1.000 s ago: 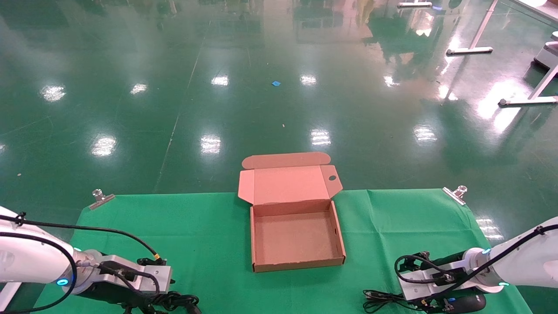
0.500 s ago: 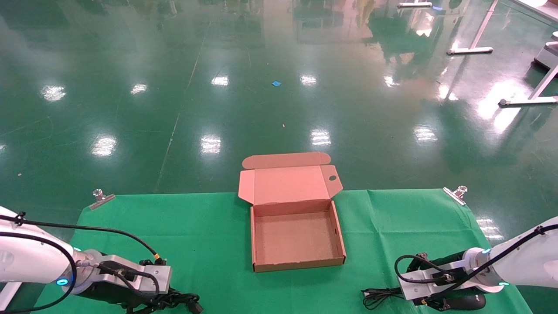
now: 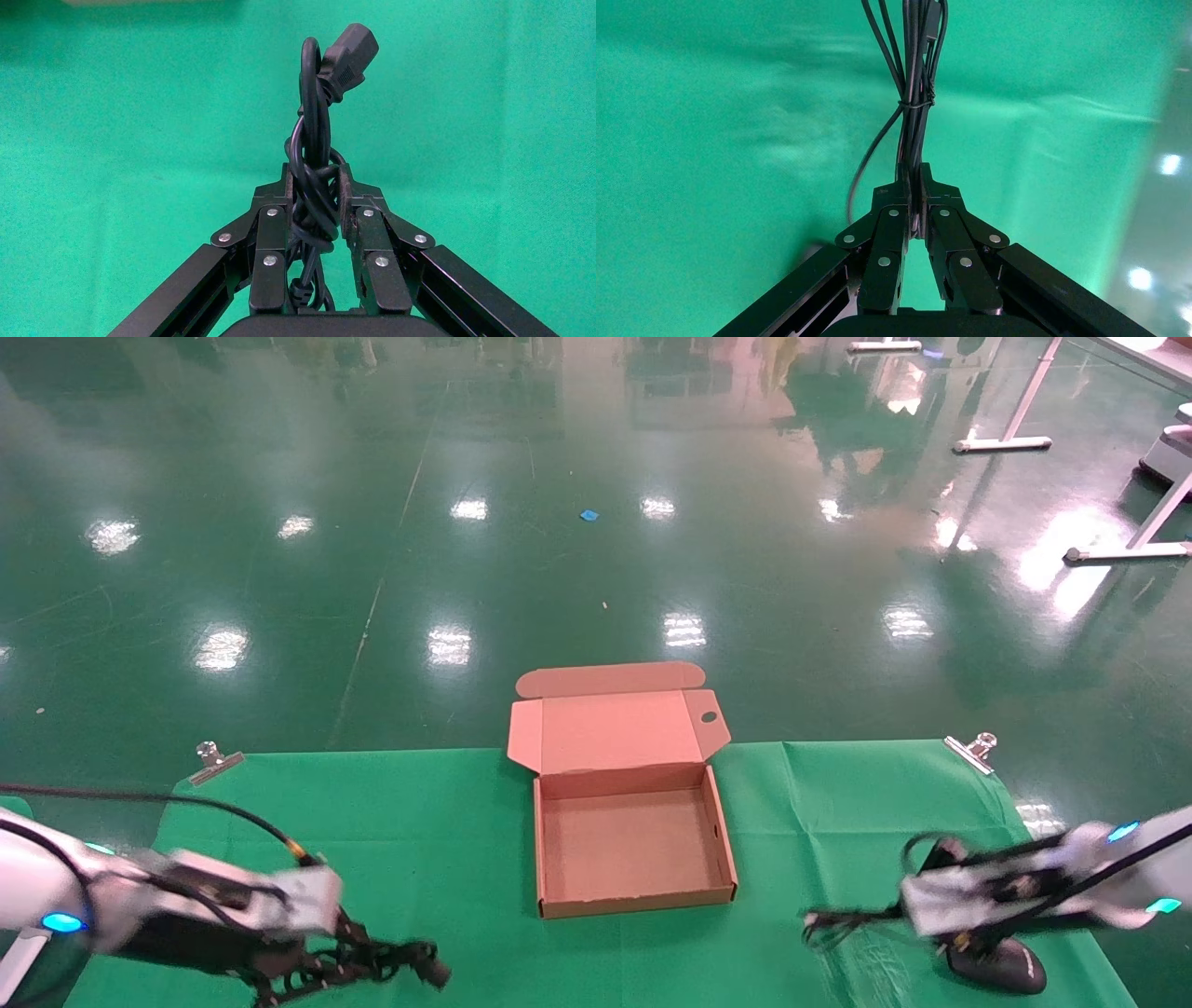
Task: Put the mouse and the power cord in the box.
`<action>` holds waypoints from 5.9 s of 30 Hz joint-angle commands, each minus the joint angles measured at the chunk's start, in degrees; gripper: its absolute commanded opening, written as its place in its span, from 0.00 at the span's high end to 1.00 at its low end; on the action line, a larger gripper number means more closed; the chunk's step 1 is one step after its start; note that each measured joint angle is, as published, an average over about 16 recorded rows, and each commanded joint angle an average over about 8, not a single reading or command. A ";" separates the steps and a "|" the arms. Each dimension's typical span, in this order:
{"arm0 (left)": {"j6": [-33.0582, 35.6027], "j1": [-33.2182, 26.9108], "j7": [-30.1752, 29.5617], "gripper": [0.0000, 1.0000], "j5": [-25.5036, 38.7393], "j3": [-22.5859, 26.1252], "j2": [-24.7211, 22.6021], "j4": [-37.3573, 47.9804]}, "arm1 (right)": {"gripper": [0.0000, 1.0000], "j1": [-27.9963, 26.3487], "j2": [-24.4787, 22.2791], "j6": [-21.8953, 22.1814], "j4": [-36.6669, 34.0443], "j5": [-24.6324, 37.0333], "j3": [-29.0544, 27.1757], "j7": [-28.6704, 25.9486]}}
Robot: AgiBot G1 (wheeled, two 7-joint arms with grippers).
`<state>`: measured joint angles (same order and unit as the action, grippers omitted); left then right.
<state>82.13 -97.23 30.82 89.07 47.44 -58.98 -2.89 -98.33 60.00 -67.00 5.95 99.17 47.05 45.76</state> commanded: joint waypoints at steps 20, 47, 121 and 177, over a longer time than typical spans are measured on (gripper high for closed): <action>7.23 -6.26 -15.29 1.00 -22.27 -14.42 1.83 -2.77 | 1.00 -8.79 7.31 1.67 18.78 -1.96 -1.88 -12.09; 7.08 -5.33 -16.50 1.00 -18.62 -11.17 6.92 -12.58 | 0.87 6.58 18.11 22.29 9.21 -8.52 2.88 -18.77; -40.26 8.22 -39.90 0.00 -3.76 16.06 -17.45 -33.73 | 0.00 -4.41 -11.43 -7.18 5.19 -18.92 1.27 -4.54; 2.49 34.99 -41.53 0.00 -46.15 -30.25 22.94 -69.78 | 0.00 35.30 -24.50 -18.29 65.40 -55.94 -29.88 -54.66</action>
<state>84.19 -62.57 -10.69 43.34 17.63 -36.45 -72.28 -63.24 35.61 -85.20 71.03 43.41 17.33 -8.42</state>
